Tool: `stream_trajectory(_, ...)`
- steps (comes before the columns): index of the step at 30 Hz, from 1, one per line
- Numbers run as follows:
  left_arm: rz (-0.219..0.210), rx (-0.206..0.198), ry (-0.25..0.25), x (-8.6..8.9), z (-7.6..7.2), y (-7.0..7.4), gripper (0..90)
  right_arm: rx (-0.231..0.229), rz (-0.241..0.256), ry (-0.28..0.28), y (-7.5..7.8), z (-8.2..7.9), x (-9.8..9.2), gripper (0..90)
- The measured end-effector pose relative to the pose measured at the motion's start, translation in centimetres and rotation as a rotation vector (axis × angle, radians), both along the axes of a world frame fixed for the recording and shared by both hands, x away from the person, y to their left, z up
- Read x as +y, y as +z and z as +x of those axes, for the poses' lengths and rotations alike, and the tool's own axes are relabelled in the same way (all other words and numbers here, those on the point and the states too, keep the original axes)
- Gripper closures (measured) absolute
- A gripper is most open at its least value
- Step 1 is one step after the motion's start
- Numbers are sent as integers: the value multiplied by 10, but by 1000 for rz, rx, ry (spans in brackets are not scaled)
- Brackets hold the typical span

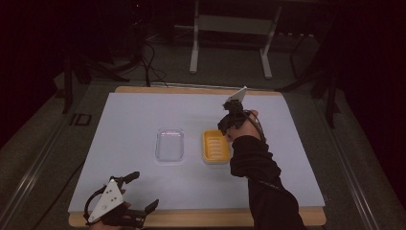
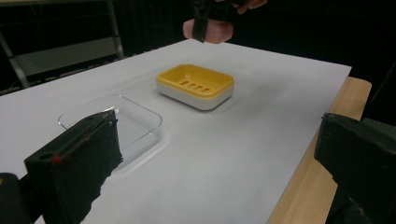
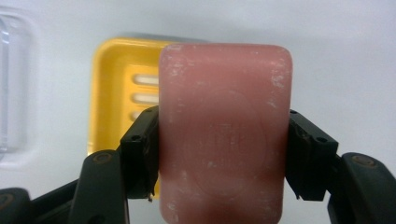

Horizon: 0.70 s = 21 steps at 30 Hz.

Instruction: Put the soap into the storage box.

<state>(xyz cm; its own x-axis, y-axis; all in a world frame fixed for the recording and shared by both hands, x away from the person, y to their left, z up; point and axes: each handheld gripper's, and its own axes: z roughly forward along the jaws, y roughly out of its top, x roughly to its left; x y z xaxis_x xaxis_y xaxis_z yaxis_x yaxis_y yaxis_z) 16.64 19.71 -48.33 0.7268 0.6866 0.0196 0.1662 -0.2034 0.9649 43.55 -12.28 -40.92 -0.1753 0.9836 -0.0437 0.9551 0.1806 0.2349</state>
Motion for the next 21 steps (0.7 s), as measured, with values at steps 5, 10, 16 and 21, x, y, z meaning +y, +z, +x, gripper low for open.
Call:
stream_trajectory(5,9,-9,1,0,-1,0,8,-13,21,-7,-3,-1,9,373)
stream_trajectory(10,19,-11,-2,-1,-1,0,8,-9,58,-52,-20,-3,20,373)
stream_trajectory(16,22,-11,-5,-2,-1,0,8,-10,98,-56,-33,-9,34,373)
stream_trajectory(21,25,-14,-7,-2,-2,1,8,-14,103,-64,-42,-12,40,373)
